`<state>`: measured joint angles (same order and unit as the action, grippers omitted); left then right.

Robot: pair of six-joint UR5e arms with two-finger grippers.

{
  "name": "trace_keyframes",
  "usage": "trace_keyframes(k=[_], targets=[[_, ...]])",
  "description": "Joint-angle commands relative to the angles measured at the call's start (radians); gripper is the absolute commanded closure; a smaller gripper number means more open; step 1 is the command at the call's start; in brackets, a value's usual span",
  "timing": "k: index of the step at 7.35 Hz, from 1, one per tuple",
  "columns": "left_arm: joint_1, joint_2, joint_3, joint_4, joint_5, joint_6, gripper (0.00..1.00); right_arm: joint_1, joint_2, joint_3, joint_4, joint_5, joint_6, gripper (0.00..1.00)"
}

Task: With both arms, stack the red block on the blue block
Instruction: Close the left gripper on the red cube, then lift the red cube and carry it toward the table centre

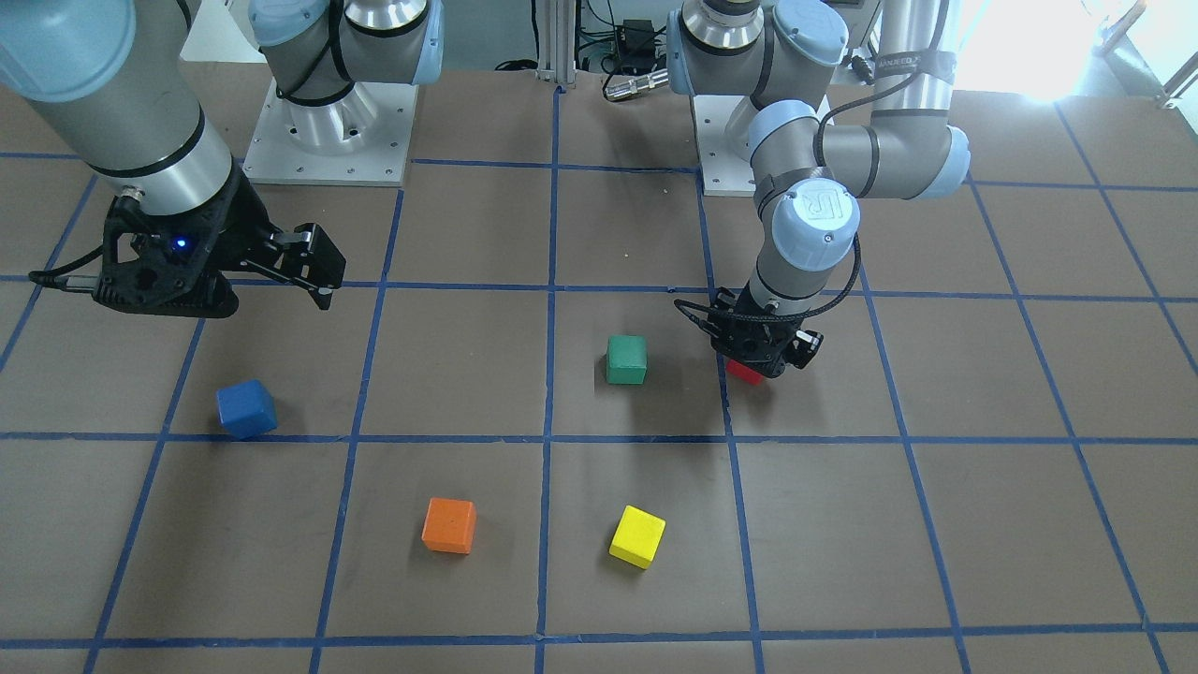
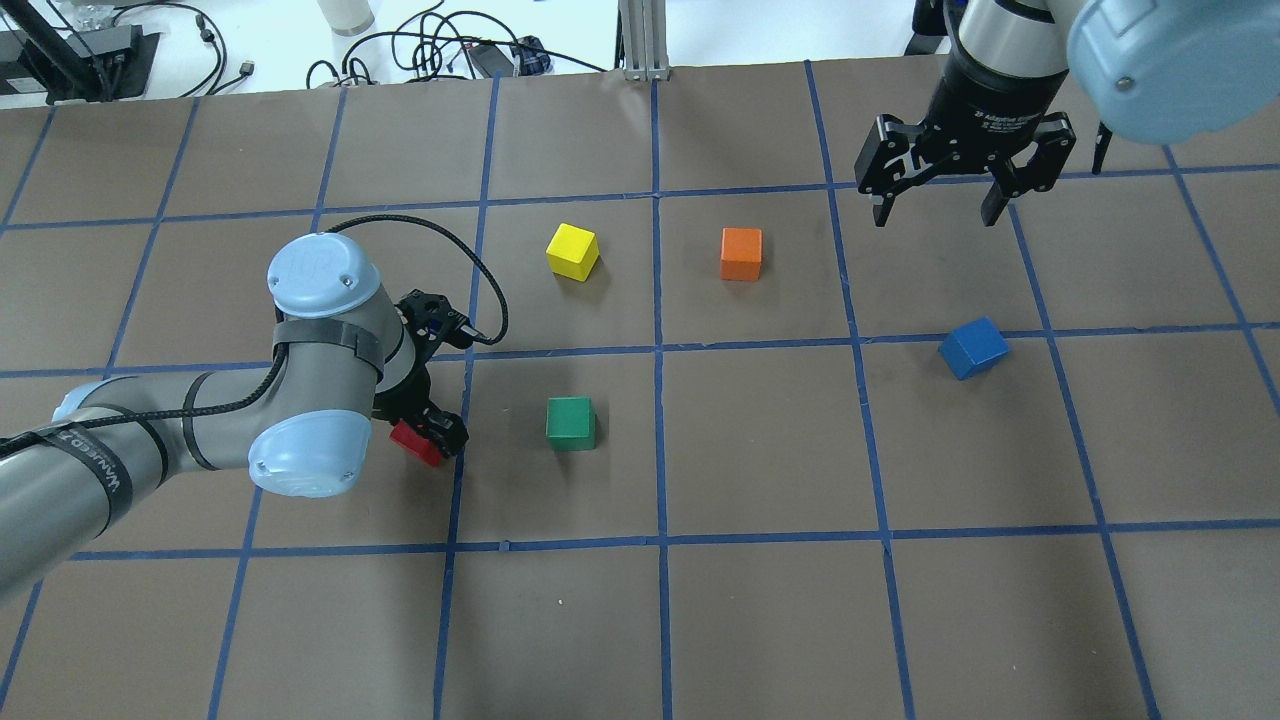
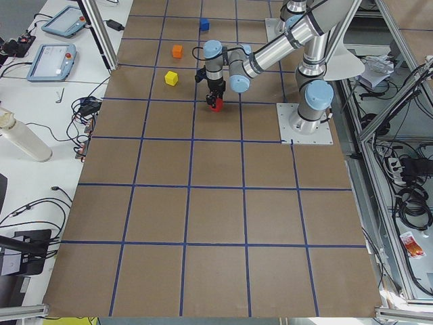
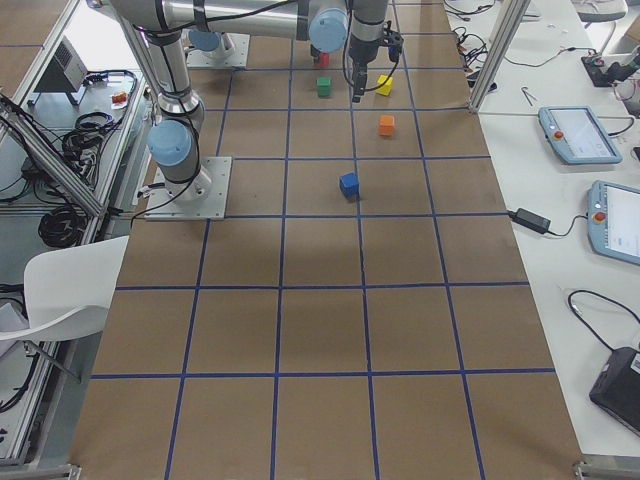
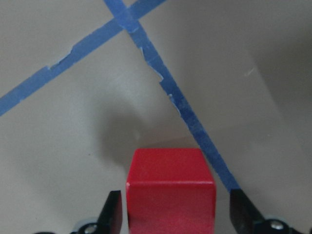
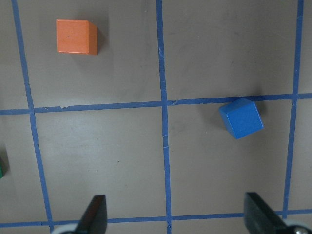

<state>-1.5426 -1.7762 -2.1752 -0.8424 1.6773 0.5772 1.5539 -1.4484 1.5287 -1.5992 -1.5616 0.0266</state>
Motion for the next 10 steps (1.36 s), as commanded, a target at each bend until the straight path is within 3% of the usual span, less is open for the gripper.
trace_keyframes(k=[1,3,6,10], targets=[[-0.001,-0.002,0.014,0.044,0.038,-0.002,0.89,0.0,0.0,0.001,-0.002,0.0,-0.001,0.0],[-0.004,0.012,0.102,-0.036,0.041,-0.11,0.95,0.0,0.0,0.001,-0.002,0.0,-0.001,0.0],[-0.028,-0.029,0.45,-0.449,-0.084,-0.397,0.99,0.0,-0.001,0.001,-0.002,0.0,0.006,0.0],[-0.233,-0.187,0.635,-0.468,-0.12,-0.722,0.99,0.0,0.0,0.001,-0.002,0.0,0.007,0.0]])
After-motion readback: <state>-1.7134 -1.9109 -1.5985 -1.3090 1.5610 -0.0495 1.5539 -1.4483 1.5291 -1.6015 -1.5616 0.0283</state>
